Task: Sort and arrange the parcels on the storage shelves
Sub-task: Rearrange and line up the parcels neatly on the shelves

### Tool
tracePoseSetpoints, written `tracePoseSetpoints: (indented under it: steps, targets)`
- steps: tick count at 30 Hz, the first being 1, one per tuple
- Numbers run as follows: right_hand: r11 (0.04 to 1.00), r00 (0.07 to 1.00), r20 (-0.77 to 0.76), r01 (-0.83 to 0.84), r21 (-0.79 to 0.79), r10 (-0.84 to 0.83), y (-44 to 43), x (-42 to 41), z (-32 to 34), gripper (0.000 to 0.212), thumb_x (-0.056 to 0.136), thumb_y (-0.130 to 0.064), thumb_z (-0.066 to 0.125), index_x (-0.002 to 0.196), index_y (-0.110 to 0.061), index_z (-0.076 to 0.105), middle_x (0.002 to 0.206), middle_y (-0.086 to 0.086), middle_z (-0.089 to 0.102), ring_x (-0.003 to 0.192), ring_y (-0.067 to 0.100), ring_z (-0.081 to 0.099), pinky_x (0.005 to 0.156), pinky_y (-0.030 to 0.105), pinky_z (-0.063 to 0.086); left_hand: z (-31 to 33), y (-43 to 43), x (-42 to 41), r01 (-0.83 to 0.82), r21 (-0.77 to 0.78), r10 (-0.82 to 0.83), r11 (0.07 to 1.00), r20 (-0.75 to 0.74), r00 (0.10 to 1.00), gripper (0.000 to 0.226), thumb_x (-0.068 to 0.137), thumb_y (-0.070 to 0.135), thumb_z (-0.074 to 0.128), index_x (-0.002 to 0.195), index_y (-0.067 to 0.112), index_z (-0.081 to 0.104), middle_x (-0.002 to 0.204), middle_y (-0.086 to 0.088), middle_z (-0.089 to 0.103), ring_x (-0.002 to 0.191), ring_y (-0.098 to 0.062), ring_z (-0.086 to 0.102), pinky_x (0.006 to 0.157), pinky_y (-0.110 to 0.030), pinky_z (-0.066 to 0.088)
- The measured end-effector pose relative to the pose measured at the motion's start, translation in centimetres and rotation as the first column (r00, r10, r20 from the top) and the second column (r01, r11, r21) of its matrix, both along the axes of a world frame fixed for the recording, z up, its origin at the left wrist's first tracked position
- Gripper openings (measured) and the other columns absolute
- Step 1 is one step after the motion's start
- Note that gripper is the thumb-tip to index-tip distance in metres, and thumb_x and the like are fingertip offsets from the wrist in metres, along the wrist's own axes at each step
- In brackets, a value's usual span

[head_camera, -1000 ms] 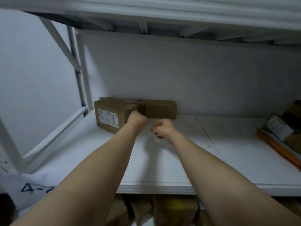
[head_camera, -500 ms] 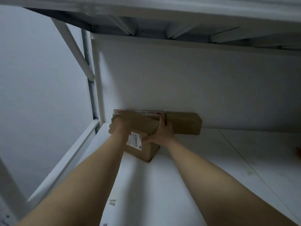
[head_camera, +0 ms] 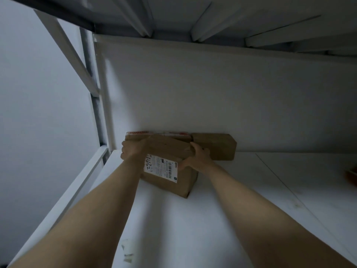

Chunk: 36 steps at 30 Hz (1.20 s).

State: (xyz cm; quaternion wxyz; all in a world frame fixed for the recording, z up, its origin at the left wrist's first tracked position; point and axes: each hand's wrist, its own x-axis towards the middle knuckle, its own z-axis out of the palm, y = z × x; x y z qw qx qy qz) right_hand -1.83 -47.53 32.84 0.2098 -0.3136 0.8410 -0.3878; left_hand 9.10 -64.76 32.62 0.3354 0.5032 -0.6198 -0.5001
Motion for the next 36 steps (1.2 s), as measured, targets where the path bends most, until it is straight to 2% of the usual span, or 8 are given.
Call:
tracePoseSetpoints:
  steps: [4, 8, 11, 14, 21, 27, 33, 36]
  targets:
    - [0.999, 0.998, 0.043, 0.043, -0.029, -0.042, 4.3, -1.4, 0.0, 0.105, 0.070, -0.015, 0.081, 0.153, -0.026, 0.018, 0.153, 0.010, 0.008, 0.138, 0.032, 0.025, 0.106, 0.037, 0.034, 1.6, 5.0, -0.7, 0.139, 0.032, -0.135, 0.990, -0.107, 0.985, 0.037, 0.080, 0.041, 0.068, 0.098, 0.009, 0.066, 0.090, -0.011, 0.071, 0.079, -0.029, 0.069, 0.077, -0.043, 0.058]
    - [0.990, 0.989, 0.072, 0.132, -0.052, -0.128, 9.1, -2.4, 0.4, 0.106, 0.062, -0.013, 0.083, 0.151, -0.026, 0.026, 0.150, 0.007, 0.020, 0.134, 0.029, 0.033, 0.102, 0.029, 0.039, 2.0, 9.3, -2.7, 0.320, 0.064, -0.310, 0.945, -0.128, 0.942, 0.052, 0.092, 0.030, 0.058, 0.134, 0.001, 0.048, 0.126, -0.016, 0.058, 0.095, -0.020, 0.054, 0.081, -0.034, 0.051]
    - [0.971, 0.972, 0.060, 0.231, -0.068, -0.227, 12.9, -2.9, 0.5, 0.114, 0.040, -0.020, 0.078, 0.146, -0.027, 0.037, 0.144, 0.006, 0.034, 0.124, 0.026, 0.044, 0.096, 0.027, 0.046, 1.9, 12.7, -4.3, 0.377, 0.083, -0.365, 0.923, -0.131, 0.922, 0.048, 0.084, 0.035, 0.069, 0.116, 0.001, 0.058, 0.099, -0.013, 0.067, 0.088, -0.028, 0.065, 0.086, -0.044, 0.055]
    - [0.950, 0.953, 0.037, 0.303, -0.081, -0.301, 16.8, -3.4, 0.4, 0.114, 0.033, -0.021, 0.072, 0.142, -0.027, 0.043, 0.139, 0.006, 0.042, 0.118, 0.024, 0.049, 0.090, 0.027, 0.049, 1.8, 16.1, -5.4, 0.429, 0.113, -0.417, 0.896, -0.112, 0.902, 0.037, 0.087, 0.033, 0.067, 0.100, 0.000, 0.058, 0.076, -0.008, 0.062, 0.069, -0.024, 0.063, 0.064, -0.035, 0.054]
    - [0.826, 0.847, 0.233, 0.523, -0.209, -0.477, 23.6, -1.9, 0.3, 0.085, 0.067, 0.004, 0.062, 0.142, -0.021, 0.031, 0.114, 0.011, 0.058, 0.095, 0.025, 0.058, 0.061, 0.024, 0.046, 0.9, 21.3, -6.7, 0.468, 0.153, -0.461, 0.870, -0.080, 0.884, 0.051, 0.091, 0.038, 0.061, 0.120, -0.003, 0.057, 0.113, -0.016, 0.065, 0.106, -0.033, 0.062, 0.084, -0.035, 0.049]
    - [0.749, 0.786, 0.333, 0.608, -0.264, -0.521, 25.9, -0.9, -0.6, 0.022, 0.068, 0.003, 0.062, 0.085, -0.011, 0.060, 0.089, 0.010, 0.069, 0.081, 0.026, 0.064, 0.076, 0.034, 0.054, 0.5, 23.3, -6.1, 0.494, 0.161, -0.484, 0.855, -0.099, 0.869, 0.045, 0.087, 0.037, 0.061, 0.119, 0.005, 0.057, 0.116, -0.014, 0.065, 0.107, -0.033, 0.061, 0.098, -0.043, 0.048]
    - [0.735, 0.795, 0.354, 0.598, -0.319, -0.493, 27.1, -0.7, -0.1, 0.024, 0.083, -0.021, 0.071, 0.103, -0.010, 0.064, 0.100, 0.008, 0.071, 0.091, 0.024, 0.067, 0.076, 0.030, 0.053, 2.2, 24.3, -4.3, 0.452, 0.151, -0.429, 0.879, -0.159, 0.889, 0.031, 0.089, 0.034, 0.055, 0.106, 0.008, 0.055, 0.104, -0.009, 0.062, 0.093, -0.027, 0.058, 0.080, -0.031, 0.043]
    - [0.725, 0.781, 0.333, 0.619, -0.303, -0.528, 27.4, -0.6, -0.4, 0.021, 0.086, -0.036, 0.068, 0.087, -0.017, 0.059, 0.096, 0.005, 0.068, 0.091, 0.024, 0.066, 0.083, 0.033, 0.053, 2.9, 24.9, -3.7, 0.472, 0.182, -0.439, 0.862, -0.197, 0.877, 0.040, 0.087, 0.035, 0.054, 0.114, 0.005, 0.056, 0.107, -0.008, 0.063, 0.093, -0.026, 0.058, 0.080, -0.035, 0.042]
